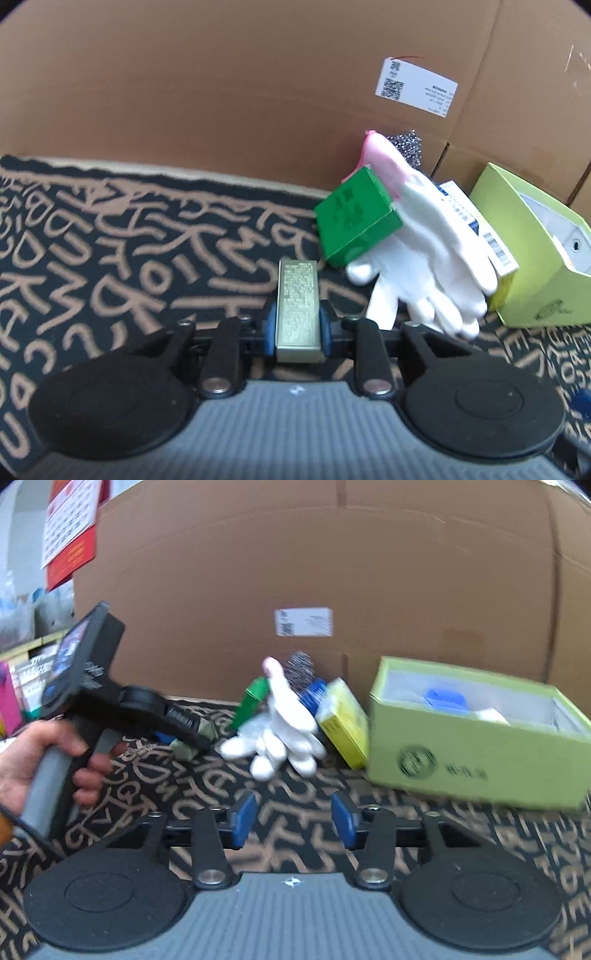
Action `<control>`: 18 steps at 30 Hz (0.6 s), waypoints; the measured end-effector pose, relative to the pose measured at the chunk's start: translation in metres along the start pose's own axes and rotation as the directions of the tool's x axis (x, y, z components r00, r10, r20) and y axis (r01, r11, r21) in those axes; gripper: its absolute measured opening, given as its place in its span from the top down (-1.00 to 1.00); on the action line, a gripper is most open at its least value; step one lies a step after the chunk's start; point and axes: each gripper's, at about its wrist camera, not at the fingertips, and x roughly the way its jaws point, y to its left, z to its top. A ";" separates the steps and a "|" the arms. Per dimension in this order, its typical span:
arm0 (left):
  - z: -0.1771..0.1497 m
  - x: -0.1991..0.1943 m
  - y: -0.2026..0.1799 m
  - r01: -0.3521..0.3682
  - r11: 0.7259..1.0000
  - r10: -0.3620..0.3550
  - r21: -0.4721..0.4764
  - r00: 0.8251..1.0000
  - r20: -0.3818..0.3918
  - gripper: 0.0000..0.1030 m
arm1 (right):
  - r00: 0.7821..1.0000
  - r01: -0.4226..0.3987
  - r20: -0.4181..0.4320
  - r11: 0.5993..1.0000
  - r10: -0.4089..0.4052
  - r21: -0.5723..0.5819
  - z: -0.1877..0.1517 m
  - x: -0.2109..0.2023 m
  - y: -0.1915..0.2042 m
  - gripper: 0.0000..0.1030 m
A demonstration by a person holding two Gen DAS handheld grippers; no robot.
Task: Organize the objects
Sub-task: 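Grasp the pale soap bar with the left gripper while the right grasps the clear tube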
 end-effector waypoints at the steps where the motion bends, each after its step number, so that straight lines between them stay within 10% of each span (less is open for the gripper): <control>1: -0.003 -0.005 0.004 -0.005 1.000 0.005 0.006 1.000 0.002 0.56 | 1.000 -0.010 0.005 1.000 0.010 -0.023 0.005 0.007 0.006 0.06; 18: -0.015 -0.017 0.027 -0.004 0.995 -0.007 0.102 0.994 0.109 0.52 | 0.994 0.062 -0.079 0.978 -0.079 -0.199 0.052 0.142 0.055 0.40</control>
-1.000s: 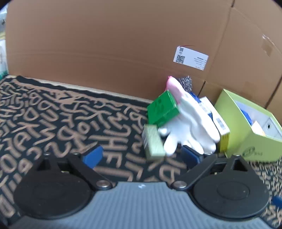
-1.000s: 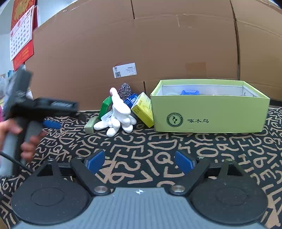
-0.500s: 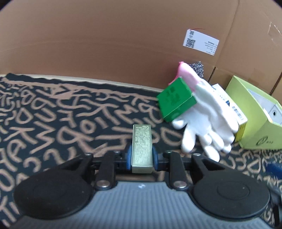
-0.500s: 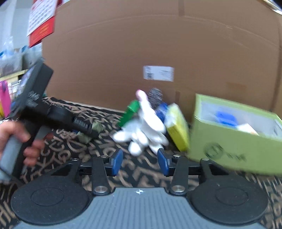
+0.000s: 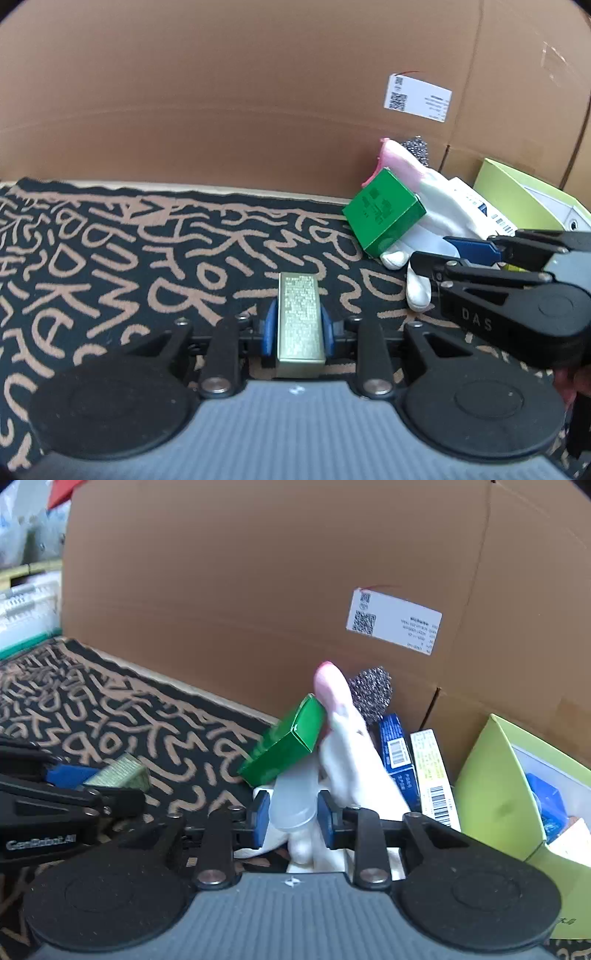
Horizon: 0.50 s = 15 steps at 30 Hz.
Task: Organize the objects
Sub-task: 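Grasp the pale soap bar with the left gripper while the right grasps the clear tube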
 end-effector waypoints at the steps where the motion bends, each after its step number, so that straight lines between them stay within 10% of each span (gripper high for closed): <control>1: 0.000 -0.001 0.000 0.005 1.000 -0.005 0.014 1.000 -0.001 0.52 | 1.000 -0.001 0.009 1.000 0.001 0.007 -0.001 -0.004 -0.001 0.40; 15: -0.020 -0.026 -0.023 0.163 0.977 -0.155 0.136 0.986 -0.069 0.52 | 0.988 -0.153 -0.017 0.978 0.157 0.140 -0.071 -0.126 -0.032 0.41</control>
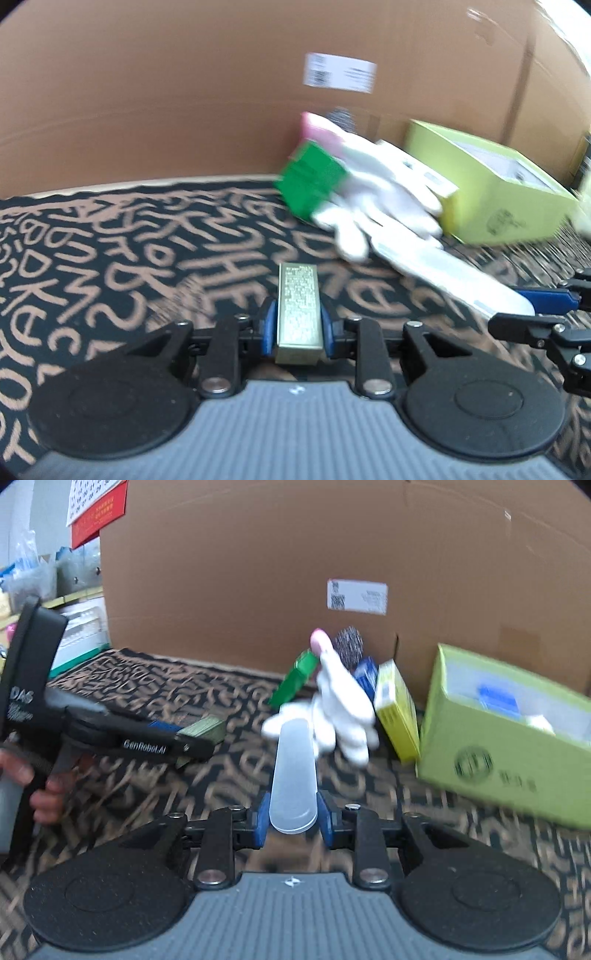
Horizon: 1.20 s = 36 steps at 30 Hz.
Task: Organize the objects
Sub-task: 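Grasp the pale soap bar with the left gripper while the right grasps the clear tube, then carry soap bar and clear tube into the lime-green box and release both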
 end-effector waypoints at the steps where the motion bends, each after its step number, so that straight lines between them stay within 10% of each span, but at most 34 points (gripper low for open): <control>1: -0.003 -0.004 -0.005 0.030 0.999 -0.030 0.016 0.999 -0.015 0.52 | 1.000 -0.015 -0.012 1.000 0.016 0.013 -0.007 -0.008 -0.002 0.41; 7: -0.007 -0.013 -0.027 -0.022 0.997 0.026 0.073 0.998 -0.057 0.14 | 0.998 -0.029 -0.054 0.998 0.031 0.047 -0.031 -0.026 -0.006 0.40; 20: 0.000 0.001 -0.049 -0.103 0.984 0.117 0.146 0.989 -0.094 0.08 | 0.998 -0.041 -0.049 0.998 0.043 0.039 -0.018 0.009 0.002 0.39; 24: 0.001 0.001 -0.055 -0.064 0.985 0.082 0.163 0.991 -0.108 0.56 | 0.999 -0.031 -0.040 0.999 0.033 0.043 -0.024 0.011 0.006 0.39; 28: 0.001 -0.002 -0.072 -0.091 0.973 0.115 0.212 0.988 -0.106 0.57 | 0.999 -0.048 -0.019 0.994 0.050 0.097 -0.027 0.000 -0.003 0.40; 36: 0.033 -0.026 -0.117 0.050 0.974 -0.041 0.219 0.998 -0.043 0.57 | 0.997 -0.009 0.079 0.980 -0.007 0.197 -0.019 -0.048 -0.049 0.40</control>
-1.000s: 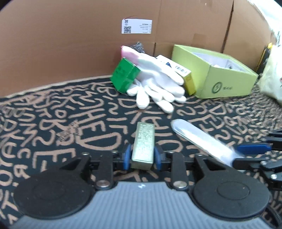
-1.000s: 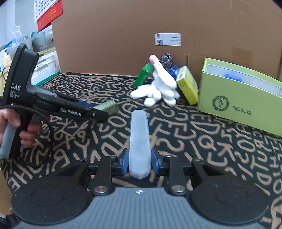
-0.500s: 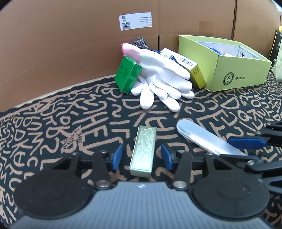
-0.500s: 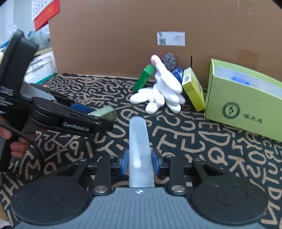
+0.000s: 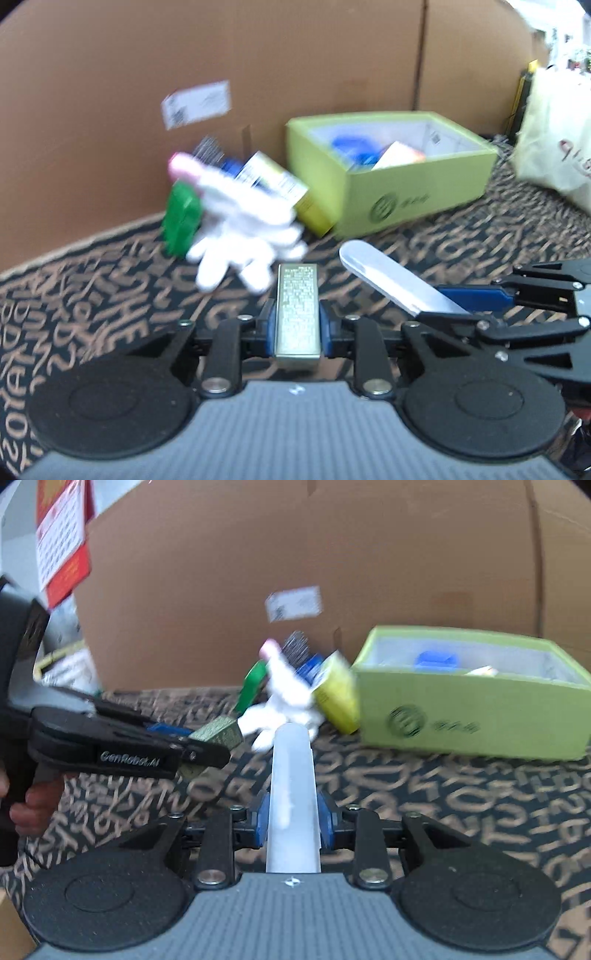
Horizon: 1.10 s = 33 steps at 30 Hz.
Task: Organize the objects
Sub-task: 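Carry soap bar and clear tube into the lime-green box and release both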
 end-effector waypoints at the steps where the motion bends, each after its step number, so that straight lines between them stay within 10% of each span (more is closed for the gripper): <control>1: 0.007 -0.002 -0.007 0.000 1.000 0.000 0.013 1.000 0.012 0.57 | 1.000 0.005 0.017 1.000 -0.005 0.013 0.005 -0.006 -0.008 0.40; 11: 0.088 0.004 -0.073 0.094 0.993 -0.101 0.068 0.990 0.103 0.56 | 0.970 0.151 0.184 0.986 -0.161 0.064 0.061 -0.041 -0.081 0.40; 28: 0.178 0.140 -0.098 0.134 0.990 -0.132 -0.049 0.990 0.052 0.55 | 0.924 0.292 0.220 0.948 -0.313 0.125 0.118 0.025 -0.187 0.40; 29: 0.175 0.146 -0.098 0.131 0.990 -0.129 -0.046 0.990 0.056 0.50 | 0.925 0.296 0.210 0.947 -0.317 0.123 0.115 0.032 -0.190 0.39; 31: 0.168 0.154 -0.095 0.111 0.993 -0.109 -0.046 0.992 0.058 -0.44 | 0.934 0.305 0.161 0.946 -0.319 0.109 0.109 0.048 -0.199 0.16; 33: 0.158 0.154 -0.088 0.072 0.996 -0.066 -0.062 0.994 0.085 -0.68 | 0.931 0.335 0.114 0.936 -0.347 0.107 0.100 0.056 -0.205 -0.14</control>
